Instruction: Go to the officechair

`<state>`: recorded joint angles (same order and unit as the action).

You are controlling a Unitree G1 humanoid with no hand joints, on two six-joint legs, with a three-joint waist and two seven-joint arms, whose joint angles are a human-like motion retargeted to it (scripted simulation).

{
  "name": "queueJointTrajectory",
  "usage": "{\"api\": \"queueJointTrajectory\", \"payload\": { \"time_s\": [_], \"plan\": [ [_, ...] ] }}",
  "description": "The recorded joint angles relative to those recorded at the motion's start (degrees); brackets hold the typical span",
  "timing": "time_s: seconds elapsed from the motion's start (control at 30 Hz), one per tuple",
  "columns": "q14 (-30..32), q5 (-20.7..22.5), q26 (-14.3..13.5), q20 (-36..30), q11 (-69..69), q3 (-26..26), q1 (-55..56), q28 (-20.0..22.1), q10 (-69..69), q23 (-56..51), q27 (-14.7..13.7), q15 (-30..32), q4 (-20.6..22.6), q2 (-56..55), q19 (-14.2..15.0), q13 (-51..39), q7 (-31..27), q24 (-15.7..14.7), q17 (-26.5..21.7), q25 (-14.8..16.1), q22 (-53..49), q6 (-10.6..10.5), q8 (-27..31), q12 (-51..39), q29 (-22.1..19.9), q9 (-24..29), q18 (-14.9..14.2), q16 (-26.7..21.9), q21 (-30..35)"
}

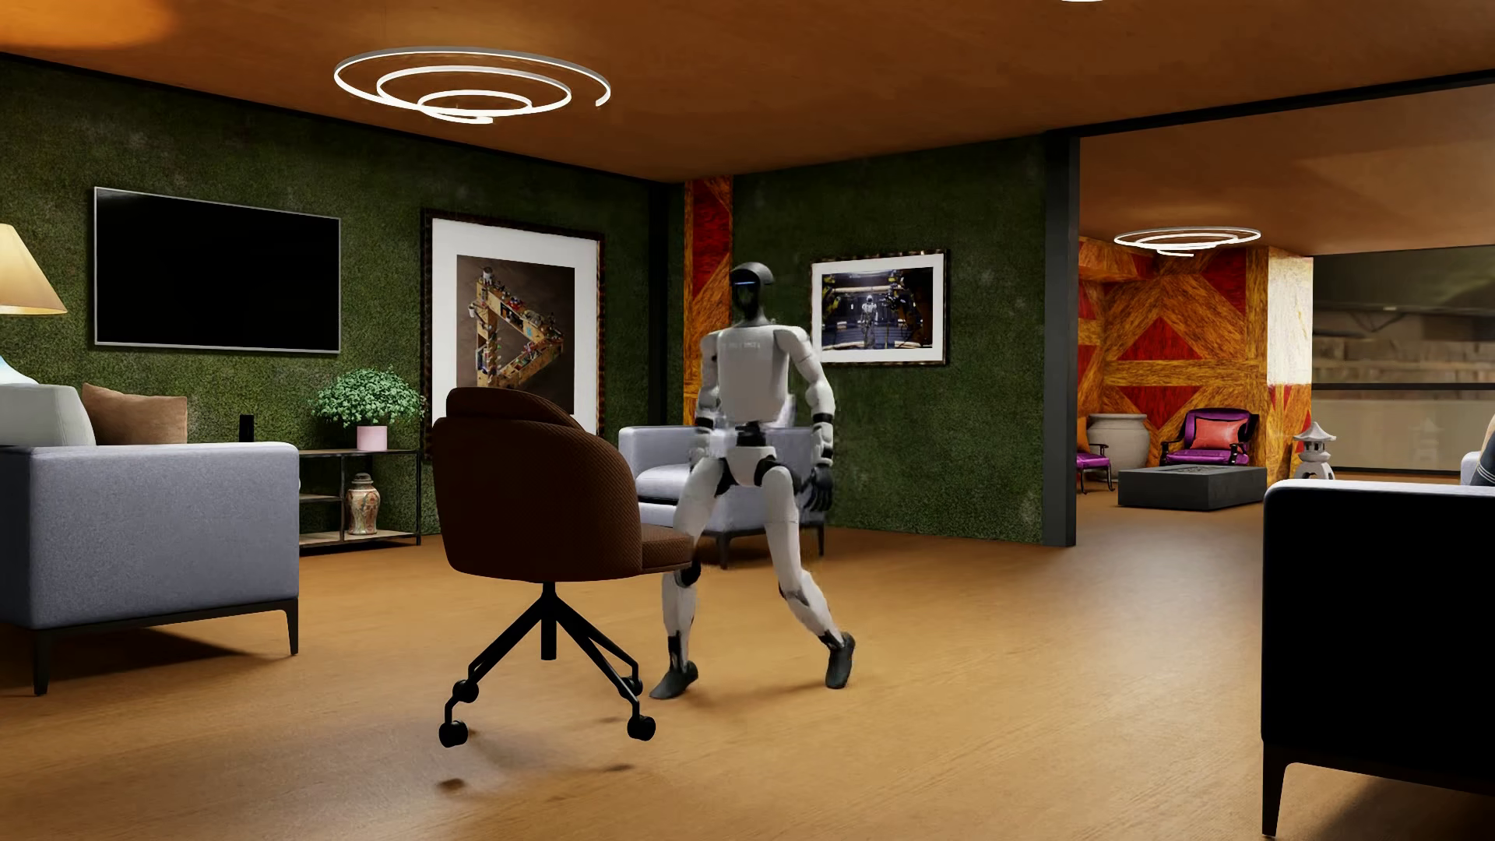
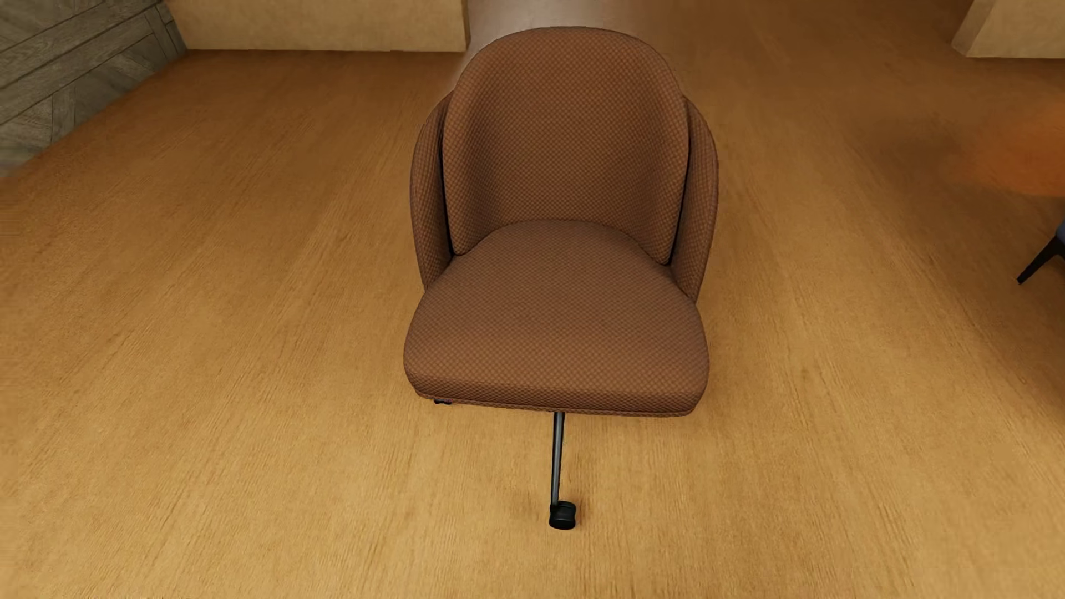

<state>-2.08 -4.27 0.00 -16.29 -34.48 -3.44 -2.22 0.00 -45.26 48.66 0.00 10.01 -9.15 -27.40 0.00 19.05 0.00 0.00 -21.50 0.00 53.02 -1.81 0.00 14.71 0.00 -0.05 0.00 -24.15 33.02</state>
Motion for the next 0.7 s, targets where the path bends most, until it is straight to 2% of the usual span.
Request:
{"api": "queueJointTrajectory", "payload": {
  "time_s": [0.03, 0.07, 0.1, 0.2, 0.27, 0.37, 0.43, 0.5, 0.57, 0.63, 0.7],
  "plan": [
    [8.5, 0.7, 0.0, -0.5, 0.3, 0.5, 5.4, 0.0, -7.3, 0.6, 0.0, -1.9, -1.9, 1.3, 0.0, -0.7, 0.0, 0.0, -0.7, 0.0, -1.1, -1.0, 0.0, -0.4, 0.0, -0.3, 0.0, 0.3, 0.7],
    [13.4, 1.4, 0.0, -1.5, 0.9, 1.1, 11.6, 0.0, -15.0, 0.4, 0.0, -3.7, -3.6, 2.4, 0.0, -1.4, 0.0, 0.0, -1.7, 0.0, -2.9, -2.0, 0.0, -0.9, 0.0, -0.5, 0.0, 0.4, 0.8],
    [14.4, 2.0, 0.0, -2.7, 1.4, 1.8, 18.0, 0.0, -22.9, -0.3, 0.0, -5.5, -4.9, 3.4, 0.0, -2.1, 0.0, 0.0, -3.0, 0.0, -5.4, -2.9, 0.0, -1.5, 0.0, -0.5, 0.0, 0.4, 0.5],
    [3.5, 1.8, 0.0, -2.5, 2.8, 5.9, 28.0, 0.0, -28.5, -0.3, 0.0, -8.4, -3.7, 5.8, 0.0, -6.5, 0.0, 0.0, -6.5, 0.0, -10.8, -2.0, 0.0, -2.7, 0.0, 0.6, 0.0, 1.2, -2.9],
    [3.4, 1.4, 0.0, -1.8, 4.4, 8.6, 30.4, 0.0, -19.1, 0.3, 0.0, -10.9, -2.0, 7.4, 0.0, -9.7, 0.0, 0.0, -8.0, 0.0, -12.1, -0.4, 0.0, -2.7, 0.0, 0.4, 0.0, 1.4, -6.5],
    [4.7, 1.3, 0.0, -3.2, 6.6, 11.0, 26.3, 0.0, 6.2, -2.4, 0.0, -14.4, 0.8, 9.4, 0.0, -13.4, 0.0, 0.0, -10.1, 0.0, -11.4, 0.9, 0.0, -2.0, 0.0, -0.9, 0.0, 1.1, -11.1],
    [4.2, 2.0, 0.0, -4.9, 8.0, 10.5, 22.6, 0.0, 16.3, -5.6, 0.0, -19.3, 1.2, 11.9, 0.0, -15.8, 0.0, 0.0, -11.4, 0.0, -7.9, -0.2, 0.0, -1.2, 0.0, -2.3, 0.0, 1.7, -12.0],
    [6.5, 2.3, 0.0, -8.7, 6.4, 6.8, 21.4, 0.0, 18.7, -9.1, 0.0, -25.5, 0.8, 17.0, 0.0, -17.9, 0.0, 0.0, -12.4, 0.0, -2.9, -2.7, 0.0, -1.0, 0.0, -4.1, 0.0, 2.5, -11.8],
    [6.3, 2.5, 0.0, -14.5, 5.8, 2.8, 20.5, 0.0, 18.4, -9.9, 0.0, -26.8, -0.2, 17.9, 0.0, -17.3, 0.0, 0.0, -10.4, 0.0, 1.9, -4.2, 0.0, -2.1, 0.0, -4.7, 0.0, 3.2, -14.1],
    [5.1, 2.4, 0.0, -15.1, 7.6, 2.7, 18.5, 0.0, 18.6, -5.9, 0.0, -27.2, 0.2, 16.9, 0.0, -13.9, 0.0, 0.0, -5.4, 0.0, 3.1, -3.0, 0.0, -3.3, 0.0, -5.3, 0.0, 3.0, -15.9],
    [2.5, 2.2, 0.0, -11.9, 8.3, 2.8, 16.4, 0.0, 19.2, -0.5, 0.0, -27.1, 0.8, 17.5, 0.0, -10.5, 0.0, 0.0, -1.2, 0.0, 0.7, -2.0, 0.0, -3.7, 0.0, -5.6, 0.0, 2.5, -12.3]
  ]
}}
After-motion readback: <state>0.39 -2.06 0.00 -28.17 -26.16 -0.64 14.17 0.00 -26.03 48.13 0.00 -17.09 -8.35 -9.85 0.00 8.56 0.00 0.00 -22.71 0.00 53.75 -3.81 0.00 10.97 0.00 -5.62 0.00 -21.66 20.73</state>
